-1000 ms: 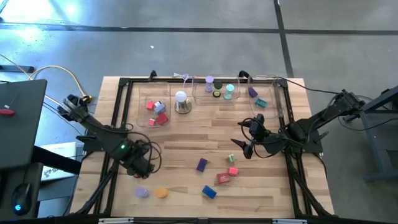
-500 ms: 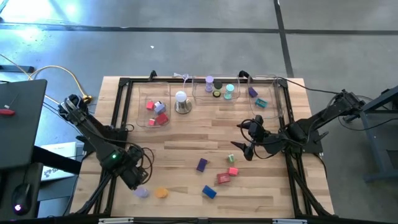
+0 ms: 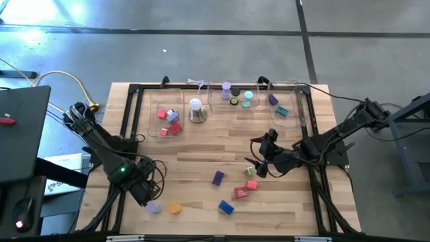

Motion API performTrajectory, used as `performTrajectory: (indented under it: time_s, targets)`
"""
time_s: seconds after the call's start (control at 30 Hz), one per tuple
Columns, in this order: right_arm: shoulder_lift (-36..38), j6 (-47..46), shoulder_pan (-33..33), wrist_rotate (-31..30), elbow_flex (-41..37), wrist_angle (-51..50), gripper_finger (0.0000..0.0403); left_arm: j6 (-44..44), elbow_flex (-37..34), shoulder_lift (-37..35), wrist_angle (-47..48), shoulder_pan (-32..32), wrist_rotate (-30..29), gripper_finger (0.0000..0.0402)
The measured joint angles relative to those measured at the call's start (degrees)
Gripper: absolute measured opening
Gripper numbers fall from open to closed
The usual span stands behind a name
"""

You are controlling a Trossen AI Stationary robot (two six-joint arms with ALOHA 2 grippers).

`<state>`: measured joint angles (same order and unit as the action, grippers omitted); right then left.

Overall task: Pick & Place Office items
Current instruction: Put the black pink hourglass into the middle transparent bin

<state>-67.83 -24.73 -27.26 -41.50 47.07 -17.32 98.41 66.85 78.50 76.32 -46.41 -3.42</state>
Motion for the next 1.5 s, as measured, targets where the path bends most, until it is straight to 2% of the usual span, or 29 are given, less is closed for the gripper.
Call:
performTrajectory:
  time_s: [0.4, 0.83, 1.1, 1.3, 1.5]
  targets:
    - [0.0, 1.0, 0.0, -0.1, 0.0, 1.5, 0.036, 3.7, 0.0, 0.4, 3.4, 0.0, 0.0, 0.0255]
    - [0.0, 0.8, 0.0, 0.1, 0.0, 1.5, 0.036, 3.6, 0.0, 0.9, 2.8, 0.0, -1.4, 0.0327]
    - [0.1, 0.7, 0.0, 1.3, 0.0, 1.3, 0.036, 3.5, 0.0, 0.9, 2.1, 0.6, -1.7, 0.0329]
    - [0.1, 0.6, 0.0, 1.3, 0.0, 1.3, 0.036, -2.7, 0.0, 0.9, 2.0, 1.3, -2.8, 0.0329]
    - [0.1, 0.6, 0.0, 1.3, 0.0, 1.3, 0.036, -0.7, 0.0, 2.8, 1.7, 0.7, -2.8, 0.0329]
